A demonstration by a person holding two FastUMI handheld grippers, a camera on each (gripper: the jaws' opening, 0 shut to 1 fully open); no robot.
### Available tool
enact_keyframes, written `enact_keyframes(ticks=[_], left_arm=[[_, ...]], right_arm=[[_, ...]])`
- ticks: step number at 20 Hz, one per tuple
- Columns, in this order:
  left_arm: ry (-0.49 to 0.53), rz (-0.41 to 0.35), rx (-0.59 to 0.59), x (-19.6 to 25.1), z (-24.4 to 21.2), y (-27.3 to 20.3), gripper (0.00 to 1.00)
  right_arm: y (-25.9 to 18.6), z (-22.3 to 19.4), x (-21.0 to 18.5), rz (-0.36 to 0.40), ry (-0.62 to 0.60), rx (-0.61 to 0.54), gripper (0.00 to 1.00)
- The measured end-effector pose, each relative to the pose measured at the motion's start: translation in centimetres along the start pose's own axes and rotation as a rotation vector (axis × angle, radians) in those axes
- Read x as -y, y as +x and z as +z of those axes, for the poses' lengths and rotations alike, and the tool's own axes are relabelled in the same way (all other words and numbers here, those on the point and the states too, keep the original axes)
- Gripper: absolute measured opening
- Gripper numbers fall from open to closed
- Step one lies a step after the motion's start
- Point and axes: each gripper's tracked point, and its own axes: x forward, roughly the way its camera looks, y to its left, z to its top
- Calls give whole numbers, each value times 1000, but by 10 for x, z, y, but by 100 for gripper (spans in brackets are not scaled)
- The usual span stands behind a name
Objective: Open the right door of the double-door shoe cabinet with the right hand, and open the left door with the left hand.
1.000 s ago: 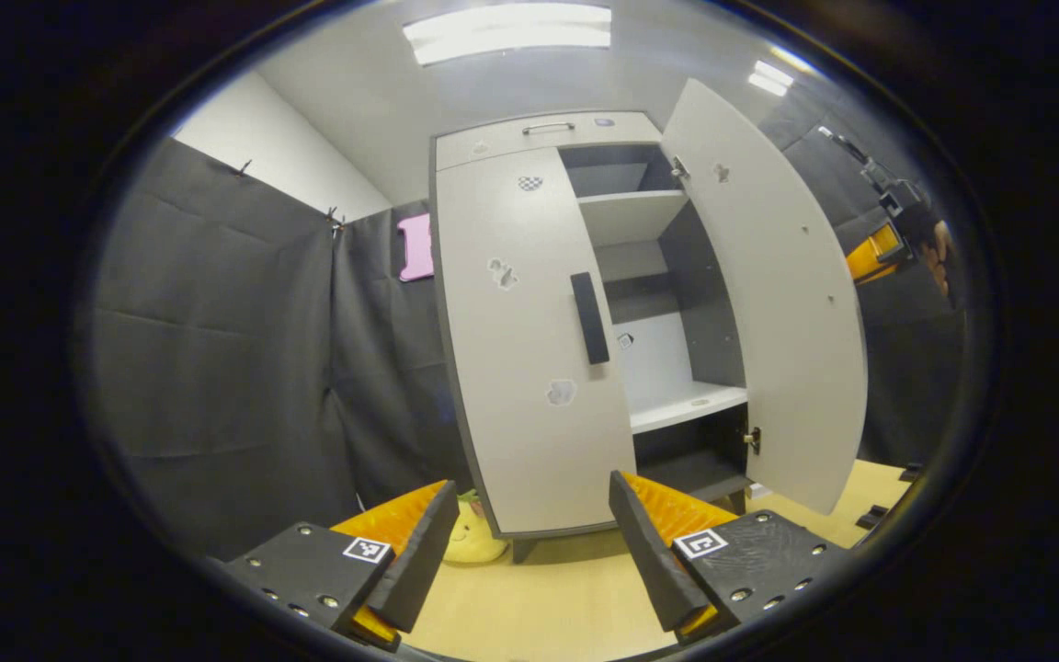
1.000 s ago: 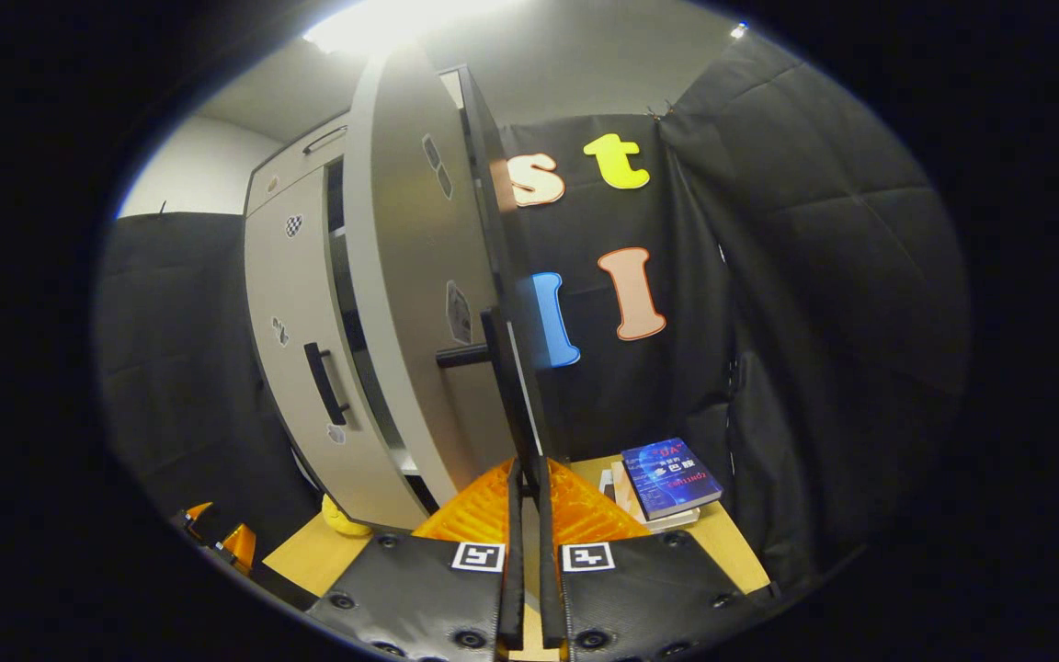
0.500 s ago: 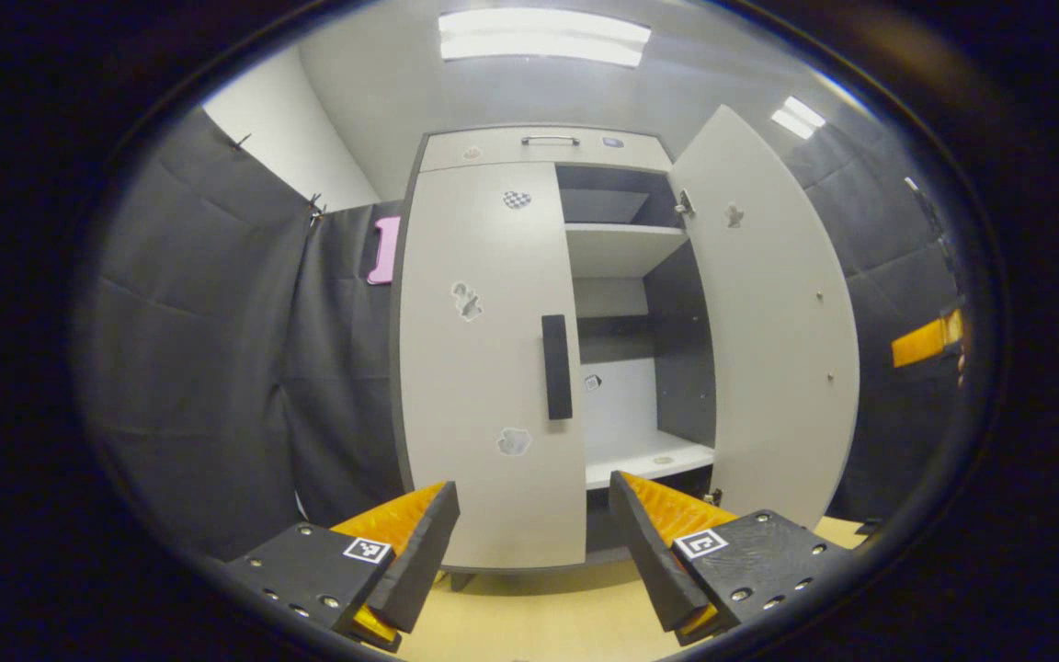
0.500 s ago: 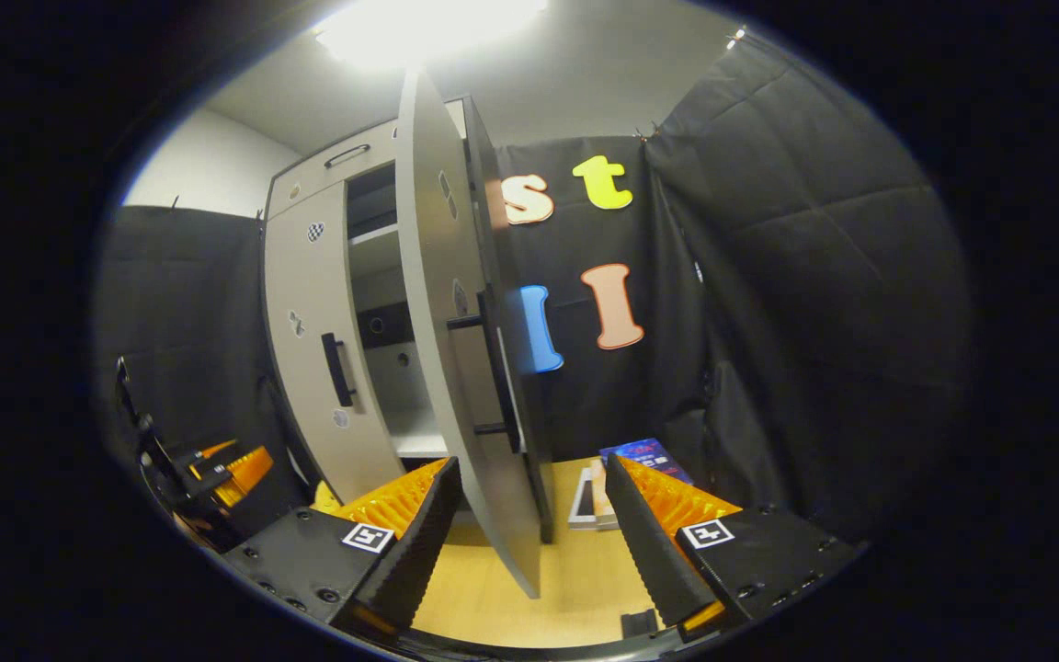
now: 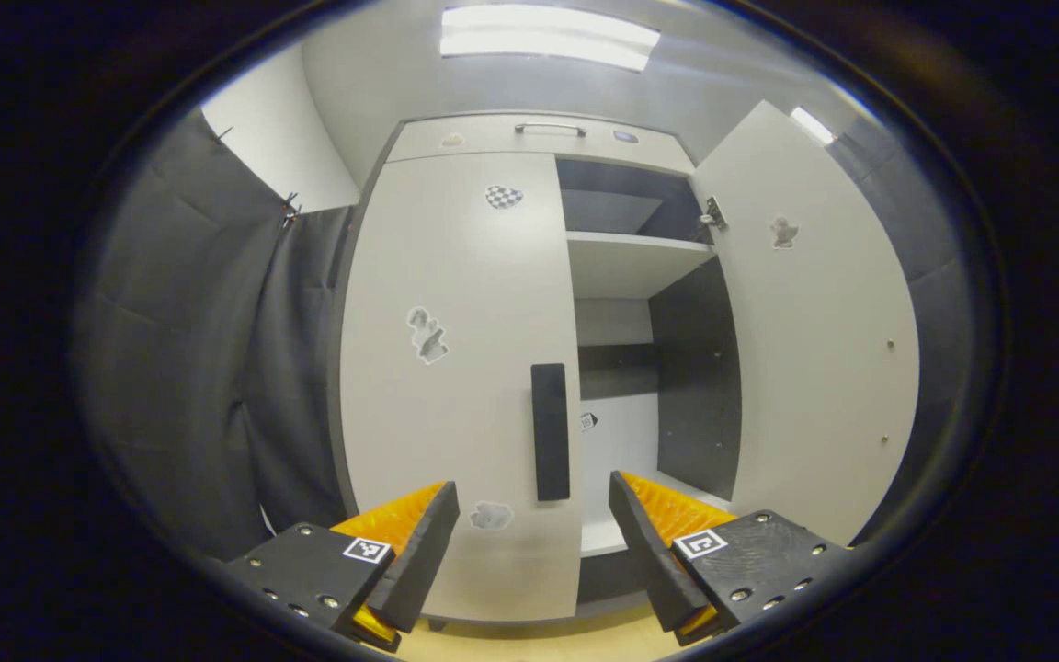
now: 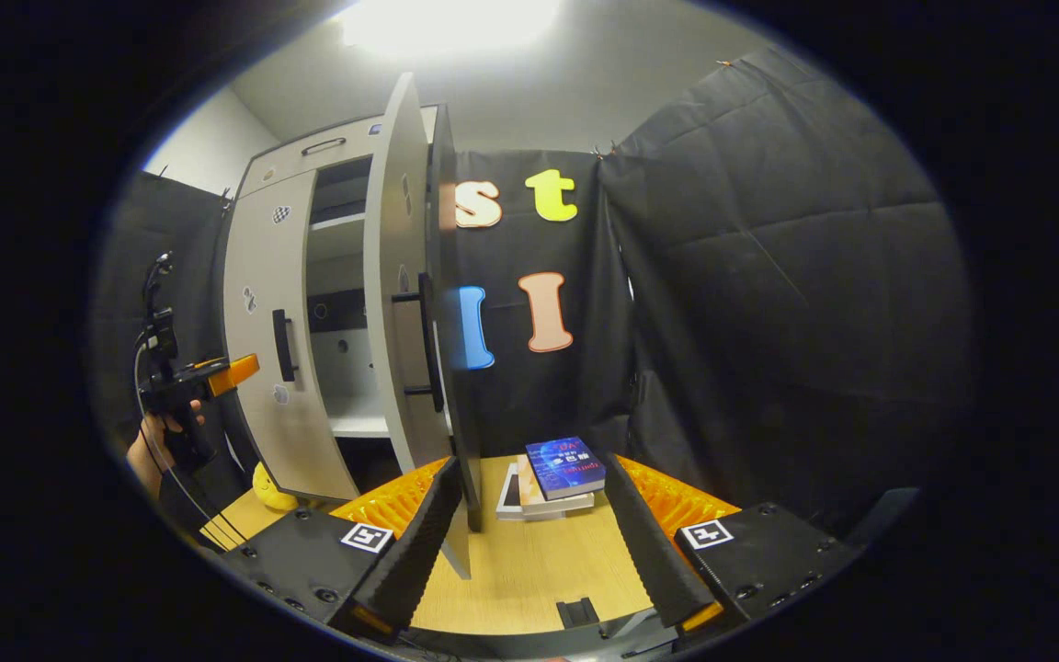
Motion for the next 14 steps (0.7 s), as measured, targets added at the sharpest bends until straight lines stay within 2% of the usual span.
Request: enact_keyframes(ticks=[3, 6, 12, 14], left_arm=[[11, -12, -32, 4, -6, 37, 95], [4, 0, -59, 1, -9, 72, 97], [-37, -4, -51, -2, 0, 101, 94], [-61, -6, -65, -1, -5, 106, 81]], right_arm=[[-1, -9, 9, -30, -5, -23, 98], [3, -17, 17, -60, -17, -44, 98], [12, -28, 21, -80, -18, -73, 98], [15, -26, 23, -89, -30, -67, 98]])
